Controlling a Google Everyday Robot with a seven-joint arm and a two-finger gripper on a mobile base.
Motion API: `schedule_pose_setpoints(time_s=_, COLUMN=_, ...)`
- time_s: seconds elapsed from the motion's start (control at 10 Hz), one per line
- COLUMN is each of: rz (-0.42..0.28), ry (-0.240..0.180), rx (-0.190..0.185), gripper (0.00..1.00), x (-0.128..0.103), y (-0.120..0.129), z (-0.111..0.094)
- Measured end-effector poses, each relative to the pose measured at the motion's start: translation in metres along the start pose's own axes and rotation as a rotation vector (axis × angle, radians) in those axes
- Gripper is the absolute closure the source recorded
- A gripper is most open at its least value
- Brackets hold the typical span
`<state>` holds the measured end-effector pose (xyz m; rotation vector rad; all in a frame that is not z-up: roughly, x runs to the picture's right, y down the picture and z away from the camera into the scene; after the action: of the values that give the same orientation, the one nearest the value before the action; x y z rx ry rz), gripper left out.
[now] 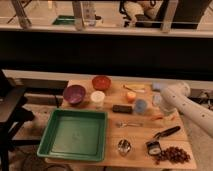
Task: Place pepper in red bowl
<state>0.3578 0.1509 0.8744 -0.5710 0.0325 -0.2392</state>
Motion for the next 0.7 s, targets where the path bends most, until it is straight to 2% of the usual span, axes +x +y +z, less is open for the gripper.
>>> schedule_pose_setpoints(time_s=0.4, rz=0.008, ry=0.037, rx=0.014, gripper=0.2, x=0.004, y=-0.016, z=0.0)
schedule_pose_setpoints(time_s=0.7, rz=0.115, ry=0.091, rx=0.008, gripper=0.2, x=0.028, y=-0.019, z=0.006)
